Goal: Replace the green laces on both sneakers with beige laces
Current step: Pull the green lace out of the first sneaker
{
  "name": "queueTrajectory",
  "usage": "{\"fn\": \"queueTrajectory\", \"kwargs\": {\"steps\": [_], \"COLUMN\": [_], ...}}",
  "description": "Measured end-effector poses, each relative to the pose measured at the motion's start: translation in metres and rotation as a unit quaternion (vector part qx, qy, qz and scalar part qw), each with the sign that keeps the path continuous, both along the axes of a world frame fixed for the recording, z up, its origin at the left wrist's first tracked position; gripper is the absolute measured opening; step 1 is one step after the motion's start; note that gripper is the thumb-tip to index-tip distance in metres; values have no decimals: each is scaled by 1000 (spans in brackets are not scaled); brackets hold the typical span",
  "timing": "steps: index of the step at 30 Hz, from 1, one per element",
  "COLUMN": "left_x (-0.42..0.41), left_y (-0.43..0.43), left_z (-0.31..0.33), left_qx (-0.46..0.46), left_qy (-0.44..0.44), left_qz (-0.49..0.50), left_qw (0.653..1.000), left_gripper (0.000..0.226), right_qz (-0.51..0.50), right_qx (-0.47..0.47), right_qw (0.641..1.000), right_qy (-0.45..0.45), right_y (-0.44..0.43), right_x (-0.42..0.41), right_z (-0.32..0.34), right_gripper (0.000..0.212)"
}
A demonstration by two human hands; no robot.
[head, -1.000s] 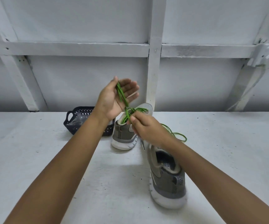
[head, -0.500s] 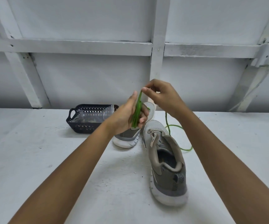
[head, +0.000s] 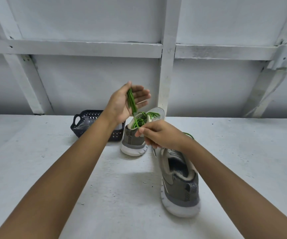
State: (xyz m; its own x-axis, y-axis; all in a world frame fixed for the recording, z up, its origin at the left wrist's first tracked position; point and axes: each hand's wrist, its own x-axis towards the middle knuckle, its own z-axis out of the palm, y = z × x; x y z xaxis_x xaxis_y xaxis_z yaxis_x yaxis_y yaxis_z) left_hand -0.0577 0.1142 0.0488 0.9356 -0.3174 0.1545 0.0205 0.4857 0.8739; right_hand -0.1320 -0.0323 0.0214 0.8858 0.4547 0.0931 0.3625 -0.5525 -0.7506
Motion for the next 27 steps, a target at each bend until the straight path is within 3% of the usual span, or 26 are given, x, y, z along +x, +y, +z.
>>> {"fn": "queueTrajectory", "kwargs": {"steps": [4,8,11,16,22,25,27], "left_x": [2,-17,-32,-42,-24,-12,-6], "left_y": [1,-9,-12,-10,2,8,11], "left_z": [-9,-22,-26,-21,-4,-2,-5], "left_qx": [78,160,166,122,-5,-4,25], "left_qy": [5,-2,-18,-28,-12,-10,-8], "left_qz": [20,-64,-124,-174,-132,-78,-56], "left_qw": [997,985,978,977,991,997,998], "left_gripper": [47,65,78,72,85,85,82], "right_qz": [34,-35,-76,-106,-66,-17,7], "right_qx": [85,141,133,183,97,7,17], "right_qw": [996,985,984,977,993,999,999], "right_qy": [-24,-90,-90,-5,28,31,45], "right_y": [4,5,-3,-10,3,11,13], "right_x": [-13,4,23,55,39,20,8], "right_z": [28,52,59,29,-13,-13,-6], "right_gripper": [19,20,24,20,27,28,28]}}
